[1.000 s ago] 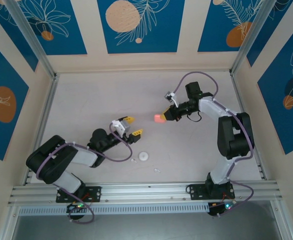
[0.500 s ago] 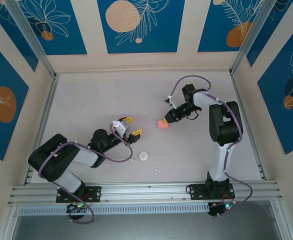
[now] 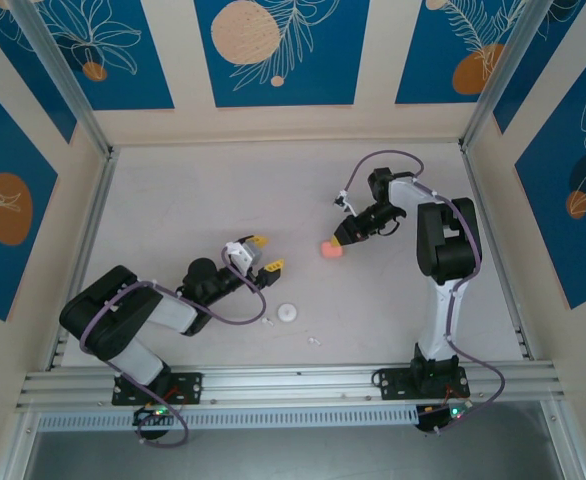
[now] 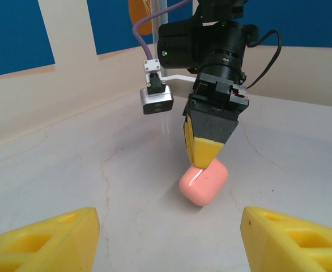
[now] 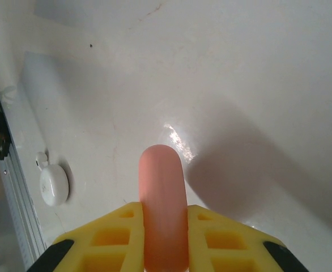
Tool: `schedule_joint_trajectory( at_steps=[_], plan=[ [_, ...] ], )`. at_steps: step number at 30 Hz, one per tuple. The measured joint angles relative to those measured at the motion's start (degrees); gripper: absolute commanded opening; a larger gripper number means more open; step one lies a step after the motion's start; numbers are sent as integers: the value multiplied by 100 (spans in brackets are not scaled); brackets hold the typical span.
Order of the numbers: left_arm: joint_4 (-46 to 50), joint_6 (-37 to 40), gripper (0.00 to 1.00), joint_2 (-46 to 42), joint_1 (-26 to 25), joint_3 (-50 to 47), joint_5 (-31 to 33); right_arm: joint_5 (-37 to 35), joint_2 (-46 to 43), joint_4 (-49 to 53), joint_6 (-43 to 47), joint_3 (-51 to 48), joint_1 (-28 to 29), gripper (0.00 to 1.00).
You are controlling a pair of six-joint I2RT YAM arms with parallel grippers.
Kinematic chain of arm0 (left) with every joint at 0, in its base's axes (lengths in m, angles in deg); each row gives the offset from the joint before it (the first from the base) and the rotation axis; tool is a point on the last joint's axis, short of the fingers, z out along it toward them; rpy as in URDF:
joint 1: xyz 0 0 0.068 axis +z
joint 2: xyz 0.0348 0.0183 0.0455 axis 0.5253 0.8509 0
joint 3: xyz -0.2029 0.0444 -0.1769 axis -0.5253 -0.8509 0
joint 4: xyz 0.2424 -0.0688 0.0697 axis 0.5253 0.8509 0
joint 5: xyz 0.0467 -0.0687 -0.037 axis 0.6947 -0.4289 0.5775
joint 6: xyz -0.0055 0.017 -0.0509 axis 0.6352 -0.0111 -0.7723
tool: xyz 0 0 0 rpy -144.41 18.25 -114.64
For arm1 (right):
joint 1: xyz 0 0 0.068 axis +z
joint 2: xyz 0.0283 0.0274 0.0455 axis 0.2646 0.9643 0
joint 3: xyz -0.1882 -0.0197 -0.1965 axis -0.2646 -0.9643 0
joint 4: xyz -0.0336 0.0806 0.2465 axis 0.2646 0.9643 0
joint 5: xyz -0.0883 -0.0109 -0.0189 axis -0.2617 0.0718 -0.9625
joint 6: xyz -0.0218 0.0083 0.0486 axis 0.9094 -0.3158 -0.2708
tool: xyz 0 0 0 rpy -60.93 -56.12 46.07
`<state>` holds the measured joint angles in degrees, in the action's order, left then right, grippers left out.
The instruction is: Insert wireless bluetooth earbuds into charging case
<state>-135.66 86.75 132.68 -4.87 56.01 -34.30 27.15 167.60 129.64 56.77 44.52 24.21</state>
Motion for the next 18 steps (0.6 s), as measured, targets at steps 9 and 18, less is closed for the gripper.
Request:
schedule_joint_trajectory(
  at_steps=[9, 18],
  plan=[
    [0, 0, 66, 0, 0, 0, 2, -289, 151, 234, -83, 236, 48, 23],
    [0, -26, 66, 0, 0, 0, 11, -595, 175, 181, -352, 238, 201, 31]
  ],
)
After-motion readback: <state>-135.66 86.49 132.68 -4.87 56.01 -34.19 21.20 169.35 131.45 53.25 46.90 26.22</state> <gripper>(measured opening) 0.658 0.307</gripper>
